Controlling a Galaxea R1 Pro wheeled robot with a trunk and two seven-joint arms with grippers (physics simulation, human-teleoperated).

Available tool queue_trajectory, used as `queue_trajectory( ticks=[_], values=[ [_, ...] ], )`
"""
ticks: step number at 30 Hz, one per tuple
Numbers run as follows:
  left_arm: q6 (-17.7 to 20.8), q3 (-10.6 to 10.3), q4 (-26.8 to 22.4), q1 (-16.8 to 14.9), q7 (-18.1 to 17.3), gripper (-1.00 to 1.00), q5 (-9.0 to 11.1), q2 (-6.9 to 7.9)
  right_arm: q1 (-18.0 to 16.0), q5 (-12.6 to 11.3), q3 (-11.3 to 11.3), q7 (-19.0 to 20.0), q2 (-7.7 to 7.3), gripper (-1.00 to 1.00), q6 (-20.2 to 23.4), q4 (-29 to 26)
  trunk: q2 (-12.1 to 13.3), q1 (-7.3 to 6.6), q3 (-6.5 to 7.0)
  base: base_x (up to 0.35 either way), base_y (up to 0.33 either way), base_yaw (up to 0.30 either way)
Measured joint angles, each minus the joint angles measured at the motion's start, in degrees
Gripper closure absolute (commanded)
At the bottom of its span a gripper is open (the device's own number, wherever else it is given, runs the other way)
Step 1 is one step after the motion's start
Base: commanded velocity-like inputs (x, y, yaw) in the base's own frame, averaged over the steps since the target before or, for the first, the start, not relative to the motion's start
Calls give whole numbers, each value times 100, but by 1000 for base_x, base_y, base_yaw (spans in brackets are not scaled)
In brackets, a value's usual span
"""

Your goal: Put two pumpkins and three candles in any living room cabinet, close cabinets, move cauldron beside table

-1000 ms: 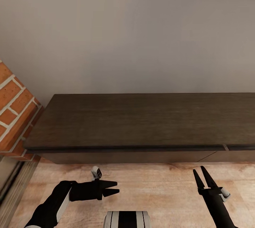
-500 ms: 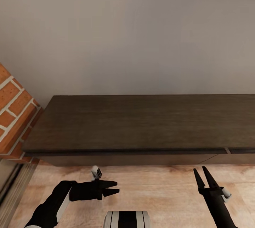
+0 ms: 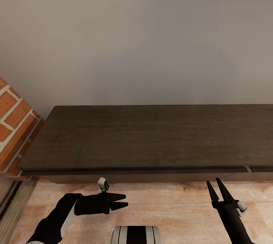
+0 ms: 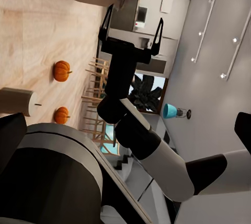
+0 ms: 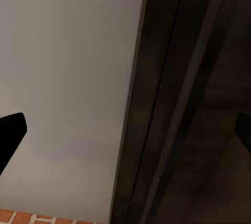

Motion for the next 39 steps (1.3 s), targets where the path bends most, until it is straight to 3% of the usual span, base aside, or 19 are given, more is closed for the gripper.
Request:
queue_trajectory(
  ticks=[34,39],
  values=[
    [-1,-2,0,0,3,-100,0,0,0,-2,-6,-309,-19,-100,44,166,0,0,0,31,0,0],
    [-8,-18,-5,25,-2,-100,37,-1,0,-215,-2,-309,-71,-100,44,198,0,-1,-1,100,0,0]
  ],
)
